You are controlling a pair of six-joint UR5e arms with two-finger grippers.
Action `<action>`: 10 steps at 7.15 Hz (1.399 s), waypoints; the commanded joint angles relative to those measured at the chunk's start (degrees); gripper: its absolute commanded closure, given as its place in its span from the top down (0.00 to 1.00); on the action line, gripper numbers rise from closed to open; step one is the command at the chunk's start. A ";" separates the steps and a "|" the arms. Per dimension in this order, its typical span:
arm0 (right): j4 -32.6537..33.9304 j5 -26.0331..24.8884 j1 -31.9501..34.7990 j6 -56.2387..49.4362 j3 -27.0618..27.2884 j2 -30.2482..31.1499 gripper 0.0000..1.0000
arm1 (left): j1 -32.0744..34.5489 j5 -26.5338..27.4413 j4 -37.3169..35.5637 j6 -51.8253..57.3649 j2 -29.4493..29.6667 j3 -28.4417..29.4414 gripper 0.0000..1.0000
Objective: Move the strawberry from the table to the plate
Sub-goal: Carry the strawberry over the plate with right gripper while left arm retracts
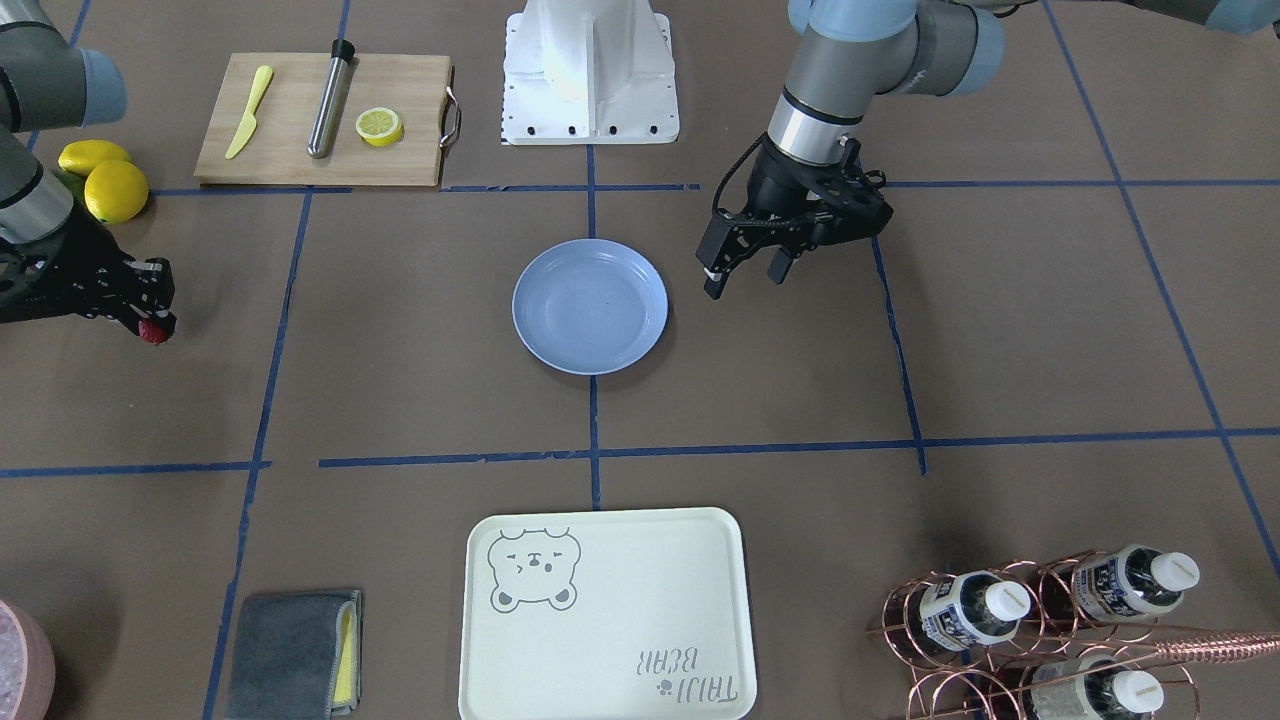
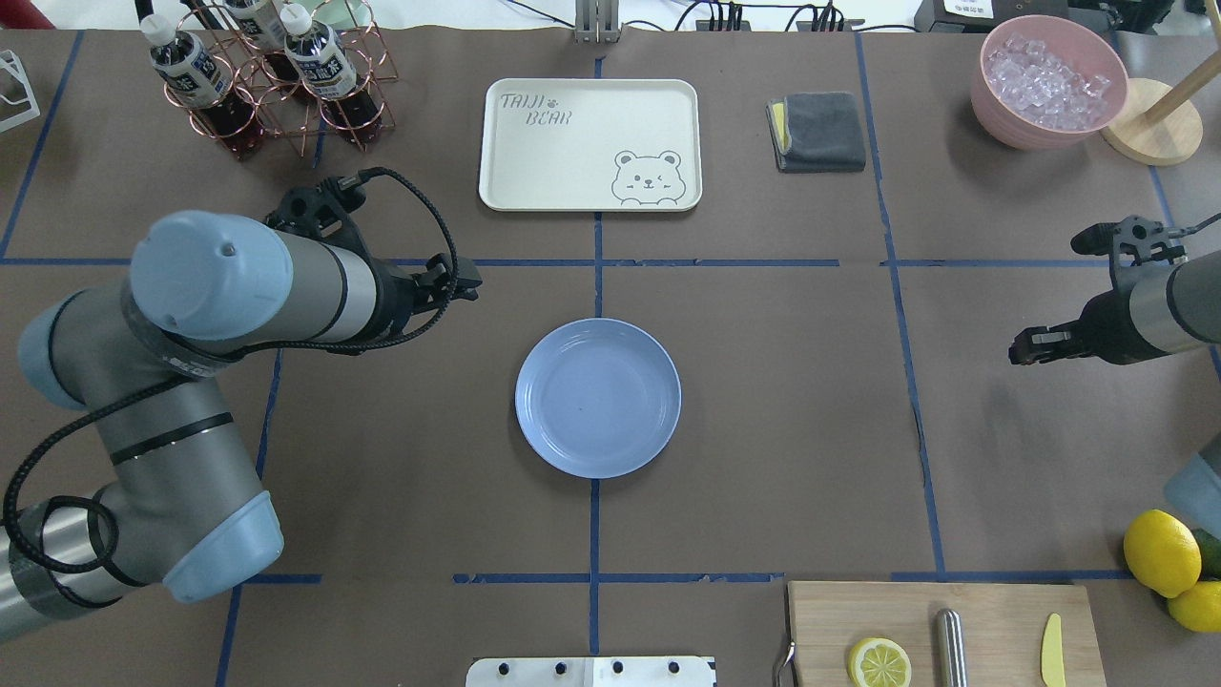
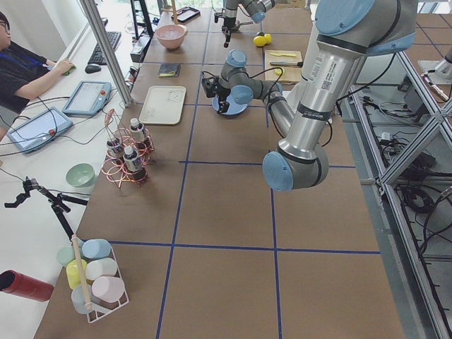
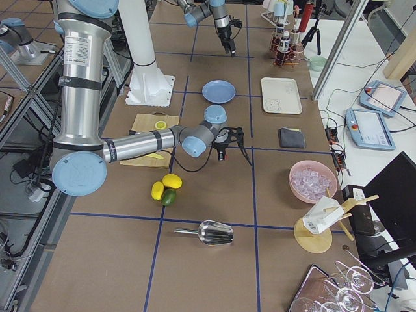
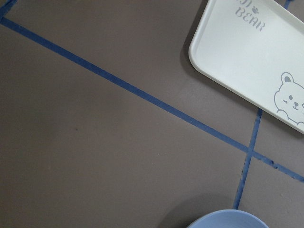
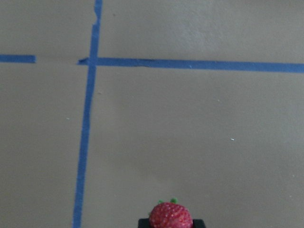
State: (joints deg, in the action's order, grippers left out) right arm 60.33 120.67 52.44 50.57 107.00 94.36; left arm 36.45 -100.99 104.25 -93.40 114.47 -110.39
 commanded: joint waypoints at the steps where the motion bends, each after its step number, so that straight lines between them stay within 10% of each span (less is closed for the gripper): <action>1: 15.61 0.79 1.17 0.06 6.27 -10.18 0.00 | 3.62 -1.23 -6.39 9.06 -0.30 -2.01 1.00; 3: 26.55 -0.78 -3.98 1.72 6.20 -23.98 0.00 | 7.31 -1.40 -10.29 17.16 -3.09 -3.94 1.00; 10: 27.03 -26.69 -29.39 17.99 -5.11 -42.66 0.00 | 36.47 -13.80 -10.21 73.99 -18.67 1.20 1.00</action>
State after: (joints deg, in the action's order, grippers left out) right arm 87.61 98.59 27.09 67.96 105.65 54.68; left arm 67.94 -114.13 93.94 -28.95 96.95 -112.27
